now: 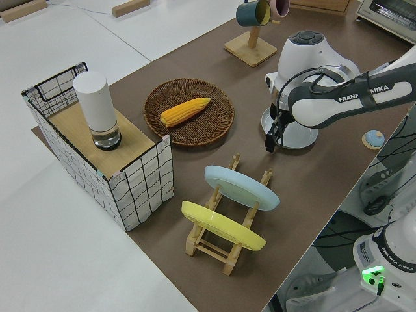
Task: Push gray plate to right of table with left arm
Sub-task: 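Move the left gripper down beside the gray plate's edge nearest the rack, then lower the left gripper against the gray plate's rim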
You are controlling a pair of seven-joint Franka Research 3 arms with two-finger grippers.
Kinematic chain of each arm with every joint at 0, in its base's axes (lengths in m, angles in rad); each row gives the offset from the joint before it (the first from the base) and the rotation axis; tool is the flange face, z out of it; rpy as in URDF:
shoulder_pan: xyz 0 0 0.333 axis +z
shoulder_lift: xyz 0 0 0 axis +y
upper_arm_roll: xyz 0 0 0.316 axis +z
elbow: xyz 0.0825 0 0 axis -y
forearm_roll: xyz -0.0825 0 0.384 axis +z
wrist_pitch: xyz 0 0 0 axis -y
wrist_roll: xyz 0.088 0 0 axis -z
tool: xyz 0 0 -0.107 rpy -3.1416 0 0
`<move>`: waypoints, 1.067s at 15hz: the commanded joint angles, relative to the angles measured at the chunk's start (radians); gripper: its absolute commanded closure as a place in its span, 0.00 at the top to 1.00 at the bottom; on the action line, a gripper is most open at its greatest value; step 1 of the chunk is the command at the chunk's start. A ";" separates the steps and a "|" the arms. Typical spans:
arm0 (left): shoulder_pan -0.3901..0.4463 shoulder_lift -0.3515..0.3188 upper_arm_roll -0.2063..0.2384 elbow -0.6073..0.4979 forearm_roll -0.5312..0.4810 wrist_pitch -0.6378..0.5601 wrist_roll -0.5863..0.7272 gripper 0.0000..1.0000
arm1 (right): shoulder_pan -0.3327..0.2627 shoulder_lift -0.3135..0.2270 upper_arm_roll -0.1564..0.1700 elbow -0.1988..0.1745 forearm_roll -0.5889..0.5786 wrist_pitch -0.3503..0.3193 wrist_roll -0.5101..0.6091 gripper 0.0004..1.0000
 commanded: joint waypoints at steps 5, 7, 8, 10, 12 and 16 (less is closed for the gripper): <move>-0.012 0.003 0.000 -0.021 -0.028 0.029 -0.011 0.68 | -0.006 0.006 0.004 0.014 0.016 -0.007 0.002 1.00; -0.012 0.004 -0.005 -0.021 -0.029 0.029 -0.011 0.58 | -0.006 0.006 0.004 0.014 0.016 -0.007 0.002 1.00; -0.012 0.011 -0.005 -0.021 -0.029 0.031 -0.011 0.51 | -0.006 0.006 0.004 0.014 0.016 -0.007 0.002 1.00; -0.012 0.014 -0.007 -0.021 -0.036 0.034 -0.011 0.41 | -0.006 0.006 0.004 0.014 0.016 -0.007 0.002 1.00; -0.012 0.015 -0.007 -0.021 -0.041 0.034 -0.011 0.34 | -0.006 0.006 0.004 0.014 0.016 -0.007 0.002 1.00; -0.012 0.017 -0.011 -0.021 -0.041 0.034 -0.011 0.09 | -0.006 0.006 0.004 0.014 0.016 -0.007 0.002 1.00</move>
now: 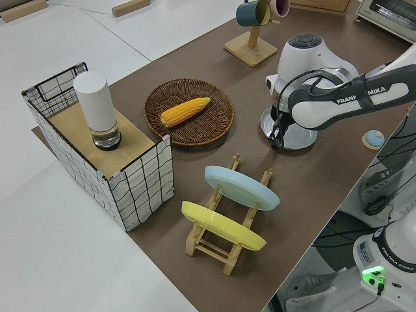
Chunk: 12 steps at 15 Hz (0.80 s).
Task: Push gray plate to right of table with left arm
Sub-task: 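Lower the left gripper against the gray plate's rim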
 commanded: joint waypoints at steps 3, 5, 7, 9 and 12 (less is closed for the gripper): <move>-0.012 0.000 0.001 -0.017 -0.015 0.028 -0.009 0.00 | -0.006 0.006 0.004 0.014 0.016 -0.007 0.002 1.00; -0.012 0.000 -0.005 -0.017 -0.015 0.027 -0.009 0.00 | -0.006 0.006 0.004 0.014 0.016 -0.007 0.002 1.00; -0.009 0.008 -0.016 -0.016 -0.015 0.028 -0.015 0.00 | -0.006 0.006 0.004 0.014 0.016 -0.005 0.002 1.00; -0.001 0.011 -0.047 -0.016 -0.015 0.028 -0.057 0.00 | -0.006 0.006 0.004 0.014 0.016 -0.005 0.002 1.00; -0.009 0.023 -0.064 -0.005 -0.017 0.028 -0.107 0.00 | -0.006 0.006 0.004 0.014 0.016 -0.005 0.002 1.00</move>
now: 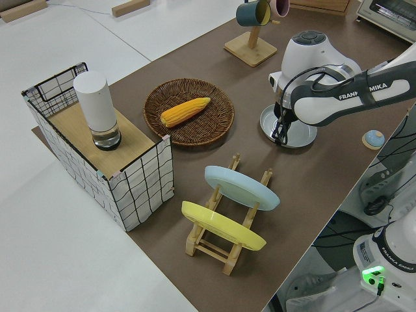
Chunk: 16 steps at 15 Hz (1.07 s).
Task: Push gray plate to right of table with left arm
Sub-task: 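Lower the left gripper against the gray plate's rim, then push the gray plate with the left gripper toward the toaster oven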
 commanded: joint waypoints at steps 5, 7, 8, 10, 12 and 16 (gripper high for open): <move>-0.039 0.028 -0.051 0.001 -0.014 0.022 -0.150 0.00 | -0.006 0.006 0.004 0.014 0.014 -0.007 0.002 1.00; -0.068 0.029 -0.052 0.007 -0.019 0.021 -0.186 0.00 | -0.006 0.006 0.004 0.014 0.016 -0.007 0.002 1.00; -0.083 0.029 -0.052 0.007 -0.023 0.022 -0.202 0.00 | -0.006 0.006 0.004 0.014 0.016 -0.005 0.002 1.00; -0.114 0.029 -0.052 0.015 -0.042 0.022 -0.230 0.00 | -0.006 0.006 0.004 0.014 0.016 -0.007 0.002 1.00; -0.148 0.031 -0.052 0.020 -0.052 0.024 -0.265 0.00 | -0.006 0.006 0.004 0.014 0.016 -0.005 0.002 1.00; -0.213 0.032 -0.052 0.027 -0.063 0.027 -0.344 0.00 | -0.006 0.006 0.004 0.014 0.016 -0.007 0.002 1.00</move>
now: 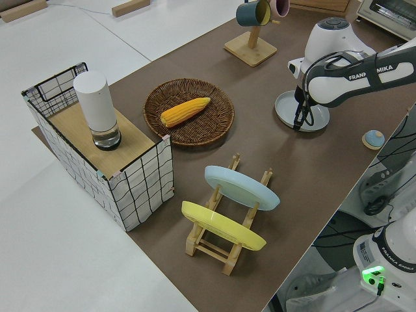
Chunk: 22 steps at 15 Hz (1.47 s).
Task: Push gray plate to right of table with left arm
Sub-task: 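Push the gray plate with the left gripper toward the toaster oven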
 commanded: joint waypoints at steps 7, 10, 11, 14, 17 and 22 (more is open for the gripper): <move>-0.124 0.025 -0.009 0.025 -0.075 0.032 -0.135 0.00 | -0.006 0.006 0.004 0.014 0.016 -0.007 0.002 1.00; -0.129 0.037 -0.056 0.041 -0.075 0.046 -0.207 0.00 | -0.006 0.006 0.004 0.014 0.016 -0.007 0.002 1.00; -0.129 0.045 -0.075 0.049 -0.075 0.058 -0.236 0.00 | -0.006 0.006 0.004 0.014 0.016 -0.007 0.002 1.00; -0.129 0.065 -0.116 0.054 -0.075 0.101 -0.298 0.00 | -0.006 0.006 0.004 0.014 0.016 -0.007 0.002 1.00; -0.130 0.093 -0.164 0.057 -0.075 0.141 -0.351 0.00 | -0.006 0.006 0.004 0.014 0.016 -0.007 0.002 1.00; -0.130 0.132 -0.231 0.094 -0.071 0.179 -0.453 0.00 | -0.006 0.006 0.004 0.014 0.016 -0.007 0.002 1.00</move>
